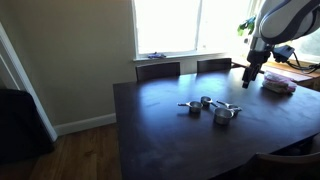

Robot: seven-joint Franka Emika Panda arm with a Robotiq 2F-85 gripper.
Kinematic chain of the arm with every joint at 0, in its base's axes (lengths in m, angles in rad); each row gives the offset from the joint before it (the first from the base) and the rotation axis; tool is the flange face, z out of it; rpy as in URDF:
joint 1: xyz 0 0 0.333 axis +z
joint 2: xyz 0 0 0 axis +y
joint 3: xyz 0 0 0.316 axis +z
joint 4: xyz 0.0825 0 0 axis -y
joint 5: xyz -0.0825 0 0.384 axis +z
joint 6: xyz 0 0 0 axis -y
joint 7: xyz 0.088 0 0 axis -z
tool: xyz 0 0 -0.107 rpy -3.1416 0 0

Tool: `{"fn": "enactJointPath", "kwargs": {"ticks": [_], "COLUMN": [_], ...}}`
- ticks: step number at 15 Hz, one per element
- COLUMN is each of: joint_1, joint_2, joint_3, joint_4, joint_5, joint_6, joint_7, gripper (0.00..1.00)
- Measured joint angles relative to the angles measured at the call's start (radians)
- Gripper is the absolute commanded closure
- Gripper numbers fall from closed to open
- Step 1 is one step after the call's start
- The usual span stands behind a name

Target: Stack the measuring cups together from smallest to biggest

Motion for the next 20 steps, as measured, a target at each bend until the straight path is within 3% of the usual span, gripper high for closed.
{"fn": "enactJointPath", "kwargs": {"ticks": [6, 13, 20], "joint_1": [0.000, -0.001, -0.014], "joint_2": [0.041, 0.237, 0.385], "joint_3": [0.004, 0.004, 0.007], "joint_4": [0.021, 0.170, 0.283], "joint_5": [-0.003, 0.018, 0.086], "joint_6": [-0.002, -0.001, 0.017], "joint_7": [0.027, 0.183, 0.219], "gripper": [0.00, 0.00, 0.00]}}
